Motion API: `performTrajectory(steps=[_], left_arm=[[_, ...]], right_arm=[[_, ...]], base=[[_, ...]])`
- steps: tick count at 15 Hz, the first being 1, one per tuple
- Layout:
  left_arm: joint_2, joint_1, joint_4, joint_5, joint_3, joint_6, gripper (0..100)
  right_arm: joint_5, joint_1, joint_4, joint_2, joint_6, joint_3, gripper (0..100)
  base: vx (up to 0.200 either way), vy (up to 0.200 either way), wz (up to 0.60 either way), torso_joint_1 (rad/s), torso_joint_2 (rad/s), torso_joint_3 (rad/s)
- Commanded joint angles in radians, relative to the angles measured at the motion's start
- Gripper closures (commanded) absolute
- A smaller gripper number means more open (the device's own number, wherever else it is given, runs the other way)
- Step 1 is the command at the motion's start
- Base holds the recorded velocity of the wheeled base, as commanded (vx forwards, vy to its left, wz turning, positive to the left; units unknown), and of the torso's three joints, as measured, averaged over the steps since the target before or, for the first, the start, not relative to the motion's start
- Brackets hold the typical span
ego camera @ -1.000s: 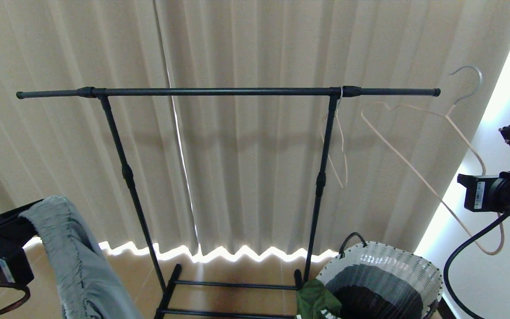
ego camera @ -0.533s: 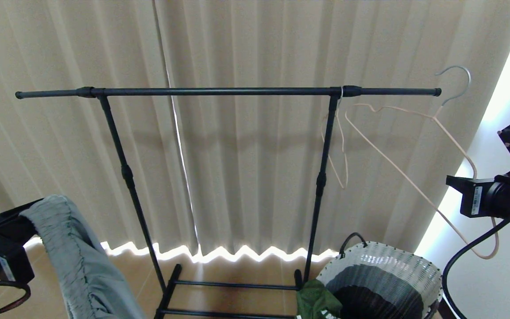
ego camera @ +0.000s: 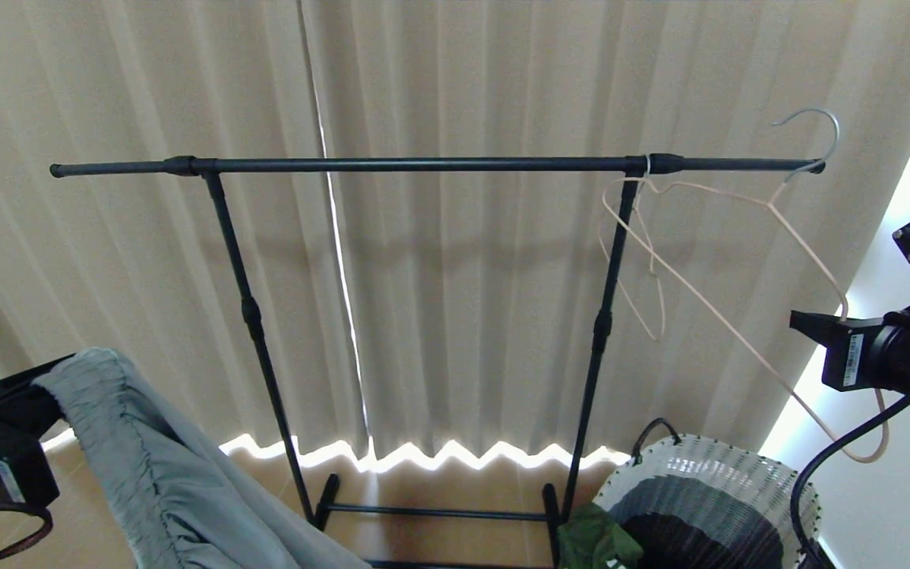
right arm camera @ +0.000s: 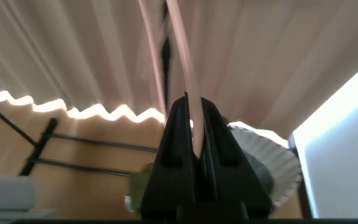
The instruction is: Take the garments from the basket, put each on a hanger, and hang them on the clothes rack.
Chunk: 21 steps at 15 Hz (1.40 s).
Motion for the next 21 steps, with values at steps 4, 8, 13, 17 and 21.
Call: performTrajectory(steps=[4, 8, 13, 17, 21], left_arm=[[0.001, 0.0, 0.001, 0.0, 0.001, 0.0, 100], [0.001, 0.0, 0.001, 0.0, 0.004, 0.0, 100], [0.006, -0.004, 0.002, 0.0, 0.023, 0.003, 100], [0.008, -0.003, 0.002, 0.0, 0.024, 0.086, 100], [0.117, -0.006, 0.005, 0.006, -0.048, 0.112, 100]], right_arm=[[0.0, 0.026, 0.0, 0.015, 0.0, -0.001, 100], [-0.002, 0.046, 0.0, 0.019, -0.002, -0.001, 100], [-0.002, 0.089, 0.0, 0.029, -0.002, 0.0, 100], [-0.002, 0.124, 0.0, 0.046, 0.0, 0.002, 100], [0.0, 0.205, 0.0, 0.067, 0.014, 0.014, 100]], base=[[0.0, 0.2, 0.0, 0.006, 0.0, 0.004], [0.0, 0.2, 0.0, 0.004, 0.0, 0.002], [0.0, 0.12, 0.0, 0.003, 0.0, 0.0], [0.0, 0.0, 0.0, 0.0, 0.0, 0.0], [0.0, 0.0, 0.0, 0.0, 0.0, 0.0]])
